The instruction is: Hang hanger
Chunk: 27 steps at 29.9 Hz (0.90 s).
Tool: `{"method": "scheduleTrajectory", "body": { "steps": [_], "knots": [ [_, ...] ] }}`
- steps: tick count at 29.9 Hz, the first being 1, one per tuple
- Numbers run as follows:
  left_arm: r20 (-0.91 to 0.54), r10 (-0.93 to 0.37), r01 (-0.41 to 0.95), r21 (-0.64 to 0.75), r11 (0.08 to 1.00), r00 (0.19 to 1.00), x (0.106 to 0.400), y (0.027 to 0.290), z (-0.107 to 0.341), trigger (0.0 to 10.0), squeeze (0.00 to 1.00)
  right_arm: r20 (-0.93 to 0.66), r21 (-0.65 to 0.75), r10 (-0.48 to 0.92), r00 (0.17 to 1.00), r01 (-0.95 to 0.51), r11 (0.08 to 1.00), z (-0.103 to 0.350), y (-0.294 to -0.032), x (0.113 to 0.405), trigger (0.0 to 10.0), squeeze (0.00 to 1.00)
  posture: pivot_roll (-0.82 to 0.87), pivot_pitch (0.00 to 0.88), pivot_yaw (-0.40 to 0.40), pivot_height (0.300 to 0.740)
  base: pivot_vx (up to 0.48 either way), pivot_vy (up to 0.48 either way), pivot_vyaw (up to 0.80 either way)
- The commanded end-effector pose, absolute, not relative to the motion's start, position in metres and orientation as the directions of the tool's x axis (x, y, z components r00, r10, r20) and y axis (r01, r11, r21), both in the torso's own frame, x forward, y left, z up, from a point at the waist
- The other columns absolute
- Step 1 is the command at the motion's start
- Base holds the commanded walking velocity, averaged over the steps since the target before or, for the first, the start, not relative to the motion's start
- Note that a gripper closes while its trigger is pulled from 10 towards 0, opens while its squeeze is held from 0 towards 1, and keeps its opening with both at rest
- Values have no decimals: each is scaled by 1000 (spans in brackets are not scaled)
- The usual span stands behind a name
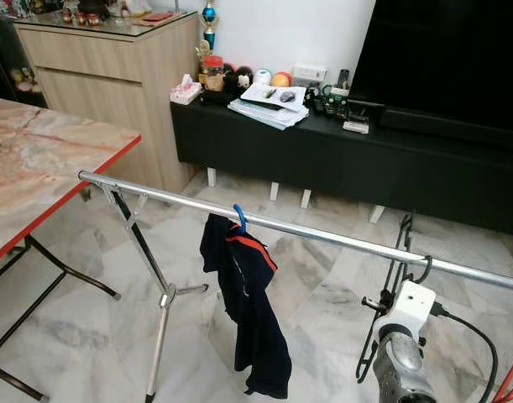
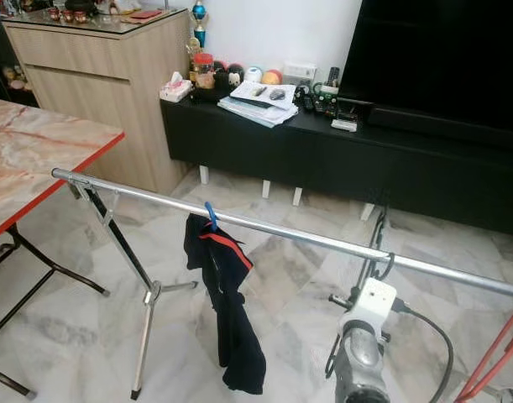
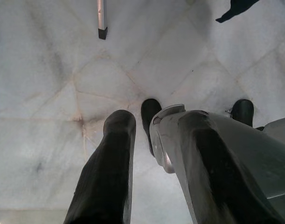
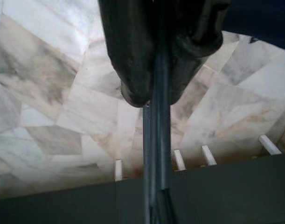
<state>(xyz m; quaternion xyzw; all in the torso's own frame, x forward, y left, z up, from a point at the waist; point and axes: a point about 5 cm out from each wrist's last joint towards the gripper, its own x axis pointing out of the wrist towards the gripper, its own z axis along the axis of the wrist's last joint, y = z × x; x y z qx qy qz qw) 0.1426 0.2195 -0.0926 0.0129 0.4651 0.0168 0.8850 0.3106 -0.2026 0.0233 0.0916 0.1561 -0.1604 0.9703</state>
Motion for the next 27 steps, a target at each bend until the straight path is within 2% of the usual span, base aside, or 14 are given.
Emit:
{"method": "scheduleTrajectory", "body": {
  "steps": [1, 12, 27],
  "knots": [
    [-840, 36, -7, 38, 999, 542, 135, 219, -96, 10000, 0, -377, 125, -261, 889, 328, 936, 17, -201, 308, 10000, 0, 58, 0, -48, 740, 0, 0, 0],
    [-844, 24, 3, 30, 1000, 536, 134, 214, -97, 10000, 0, -413, 140, -210, 886, 290, 947, 17, -202, 310, 10000, 0, 56, 0, -48, 740, 0, 0, 0],
    [-844, 41, -9, 43, 999, 535, 126, 229, -96, 10000, 0, -453, 116, -171, 875, 248, 962, 16, -202, 311, 10000, 0, 60, 2, -50, 740, 0, 0, 0]
  ]
}}
